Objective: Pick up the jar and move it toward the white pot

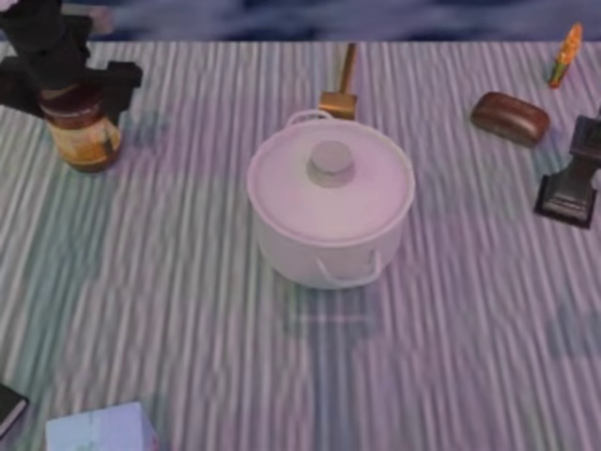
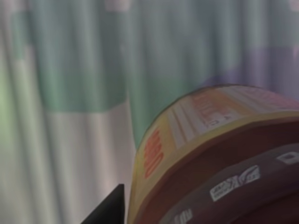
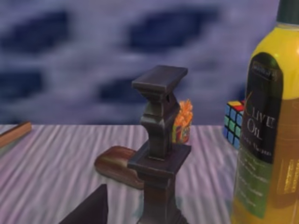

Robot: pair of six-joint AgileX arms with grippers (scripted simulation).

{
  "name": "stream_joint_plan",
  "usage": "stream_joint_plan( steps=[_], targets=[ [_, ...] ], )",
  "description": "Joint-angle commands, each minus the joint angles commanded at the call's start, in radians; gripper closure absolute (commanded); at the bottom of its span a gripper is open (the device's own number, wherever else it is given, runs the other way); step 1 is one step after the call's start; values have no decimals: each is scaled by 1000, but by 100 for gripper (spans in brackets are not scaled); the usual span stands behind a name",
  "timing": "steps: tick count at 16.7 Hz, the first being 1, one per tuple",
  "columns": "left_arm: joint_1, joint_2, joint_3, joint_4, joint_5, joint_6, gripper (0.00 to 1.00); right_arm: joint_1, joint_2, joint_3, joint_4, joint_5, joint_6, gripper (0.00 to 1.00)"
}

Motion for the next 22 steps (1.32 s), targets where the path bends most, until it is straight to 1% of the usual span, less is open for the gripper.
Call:
stream_joint_plan(
  steps=[3,11,13,18,20,22],
  targets=[
    [4,-71,-70,-4,-4,-2,100,0,0,0,0,0,0,0],
    [15,-474,-430,-38,-7,-6,100,0,0,0,0,0,0,0],
    [17,-507,-464,-43,-7,-7,100,0,0,0,0,0,0,0],
    [10,-506,-463,-40,-8,-8,100,0,0,0,0,0,0,0],
    [-14,-511,-487,-20,-16,-42,100,0,0,0,0,0,0,0],
    [-61,-519,-531,16,-30,-105,100,0,0,0,0,0,0,0]
  ],
)
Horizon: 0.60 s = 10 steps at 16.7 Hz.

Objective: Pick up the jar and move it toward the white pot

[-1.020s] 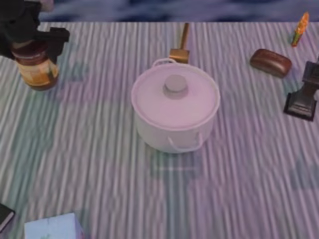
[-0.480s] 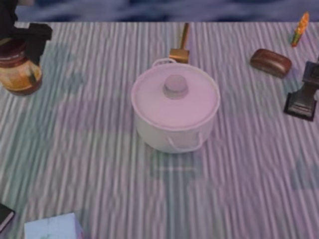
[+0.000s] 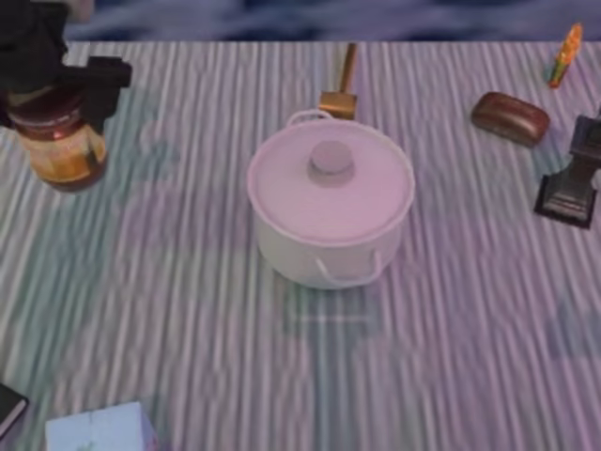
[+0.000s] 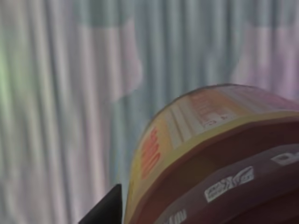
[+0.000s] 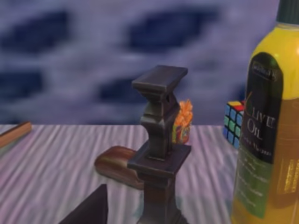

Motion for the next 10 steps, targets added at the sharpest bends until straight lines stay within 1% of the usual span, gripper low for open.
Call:
stream_joint_plan(
  steps=[6,8,10],
  targets=[
    [-171,-25,-162,126,-44,-232,100,0,0,0,0,0,0,0],
    [-199,-30,-188,149,-51,-268,100,0,0,0,0,0,0,0],
    [-201,-30,-190,150,-51,-271,100,0,0,0,0,0,0,0]
  ],
)
